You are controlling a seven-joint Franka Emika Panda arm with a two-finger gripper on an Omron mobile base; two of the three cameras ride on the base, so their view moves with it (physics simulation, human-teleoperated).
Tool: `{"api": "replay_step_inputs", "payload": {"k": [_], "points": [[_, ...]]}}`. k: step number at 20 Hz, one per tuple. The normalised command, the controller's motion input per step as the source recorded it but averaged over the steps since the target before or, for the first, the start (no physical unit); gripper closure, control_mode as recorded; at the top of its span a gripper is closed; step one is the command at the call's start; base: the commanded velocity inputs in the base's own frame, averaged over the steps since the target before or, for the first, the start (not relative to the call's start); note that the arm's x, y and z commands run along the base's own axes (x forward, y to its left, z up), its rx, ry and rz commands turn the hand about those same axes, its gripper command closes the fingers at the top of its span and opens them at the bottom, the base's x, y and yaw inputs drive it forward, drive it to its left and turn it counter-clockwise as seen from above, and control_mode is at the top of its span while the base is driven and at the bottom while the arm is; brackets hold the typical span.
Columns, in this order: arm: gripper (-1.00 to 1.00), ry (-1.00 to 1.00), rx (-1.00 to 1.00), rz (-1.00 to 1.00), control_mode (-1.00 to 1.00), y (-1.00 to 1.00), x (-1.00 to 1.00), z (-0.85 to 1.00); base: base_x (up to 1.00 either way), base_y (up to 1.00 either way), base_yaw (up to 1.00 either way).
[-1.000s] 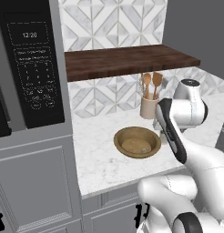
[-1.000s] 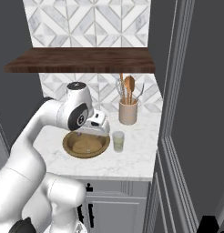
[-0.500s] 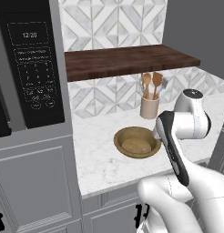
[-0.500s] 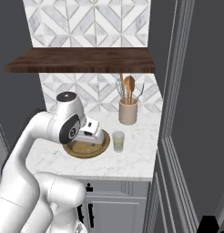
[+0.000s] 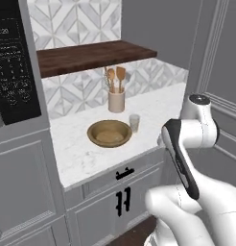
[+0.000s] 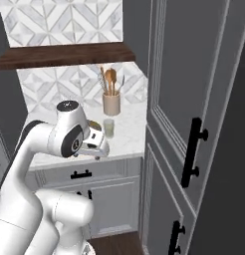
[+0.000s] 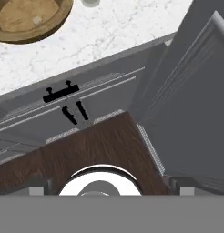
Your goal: Grab a lemon wedge from the fridge and one ice cube from the ice bowl, and put them in the glass of lemonade.
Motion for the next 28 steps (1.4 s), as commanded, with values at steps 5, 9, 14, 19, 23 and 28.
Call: {"api": "replay_step_inputs", "payload": {"k": [5, 9, 14, 19, 23, 28], "points": [[-1.0, 0.0, 0.0, 0.0, 1.0, 0.0, 0.0, 0.0, -0.57, 0.12, -0.71], [-1.0, 0.0, 0.0, 0.0, 1.0, 0.0, 0.0, 0.0, -0.39, 0.01, -0.75], [-1.0, 0.0, 0.0, 0.0, 1.0, 0.0, 0.0, 0.0, -0.55, 0.0, -0.63], [-1.0, 0.0, 0.0, 0.0, 1.0, 0.0, 0.0, 0.0, -0.57, -0.01, -0.47], [-1.0, 0.0, 0.0, 0.0, 1.0, 0.0, 0.0, 0.0, -0.18, -0.04, -0.55], [-1.0, 0.0, 0.0, 0.0, 1.0, 0.0, 0.0, 0.0, 0.0, -0.41, -0.62]]}}
